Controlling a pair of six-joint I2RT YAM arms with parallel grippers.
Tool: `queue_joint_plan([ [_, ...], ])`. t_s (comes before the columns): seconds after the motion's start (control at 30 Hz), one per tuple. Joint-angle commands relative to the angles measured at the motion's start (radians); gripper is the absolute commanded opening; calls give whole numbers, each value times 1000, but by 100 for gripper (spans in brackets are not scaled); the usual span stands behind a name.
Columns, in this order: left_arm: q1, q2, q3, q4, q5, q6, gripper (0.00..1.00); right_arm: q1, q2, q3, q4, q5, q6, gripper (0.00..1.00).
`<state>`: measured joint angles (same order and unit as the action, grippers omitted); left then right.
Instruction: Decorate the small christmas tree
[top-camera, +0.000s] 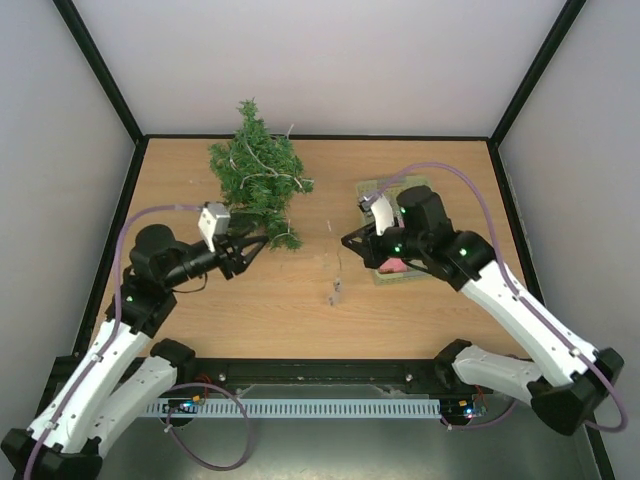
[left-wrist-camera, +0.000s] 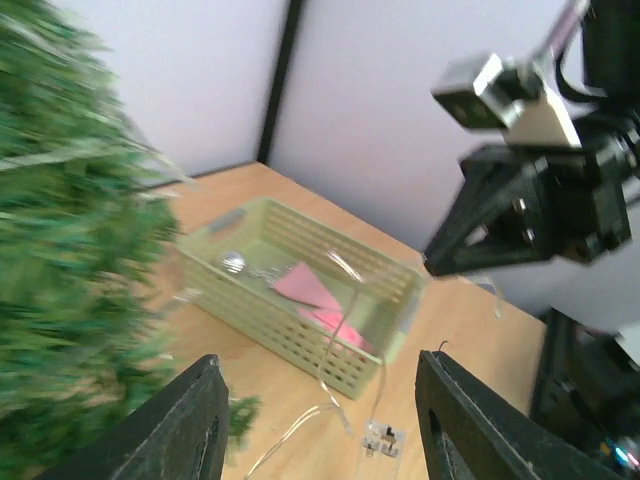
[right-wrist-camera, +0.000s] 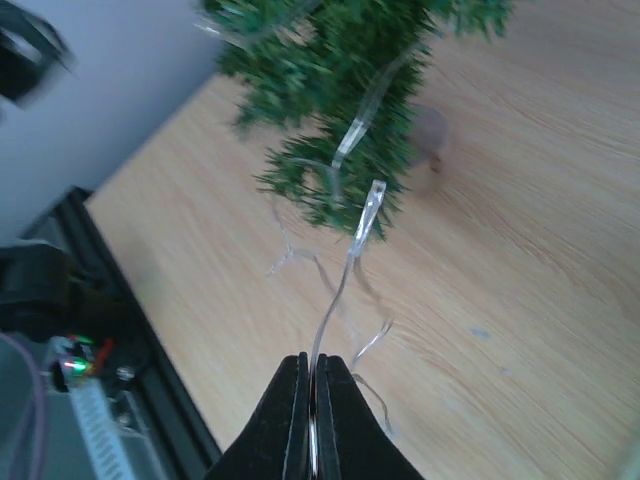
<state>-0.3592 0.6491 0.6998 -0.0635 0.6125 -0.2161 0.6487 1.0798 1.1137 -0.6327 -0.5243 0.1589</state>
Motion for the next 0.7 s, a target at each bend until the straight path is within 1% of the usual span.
queue_joint_plan([
  [0.0,-137,34,-58,98,41,104,53,5,-116,-88,195,-159,100,2],
  [0.1,-276,78,-62,127,-22,146,52,5,-174,-144,300,-178,158,2],
  [0.17,-368,102,-61,167,-97,158,52,5,-199,-177,380,-224,213,2],
  [0.23,-448,131,-57,208,-147,171,53,6,-218,-222,471,-250,282,2],
  [0.27,-471,149,-60,232,-177,177,53,6,-226,-245,522,-254,314,2],
  [0.33,-496,187,-73,290,-230,190,53,6,-232,-275,594,-257,376,2],
  [0.5,-517,242,-68,350,-313,236,52,6,-223,-287,655,-262,438,2],
  [0.6,-519,252,-62,368,-337,250,53,6,-221,-291,688,-263,462,2],
  [0.67,-520,260,-58,371,-328,279,53,8,-217,-296,714,-266,471,2],
])
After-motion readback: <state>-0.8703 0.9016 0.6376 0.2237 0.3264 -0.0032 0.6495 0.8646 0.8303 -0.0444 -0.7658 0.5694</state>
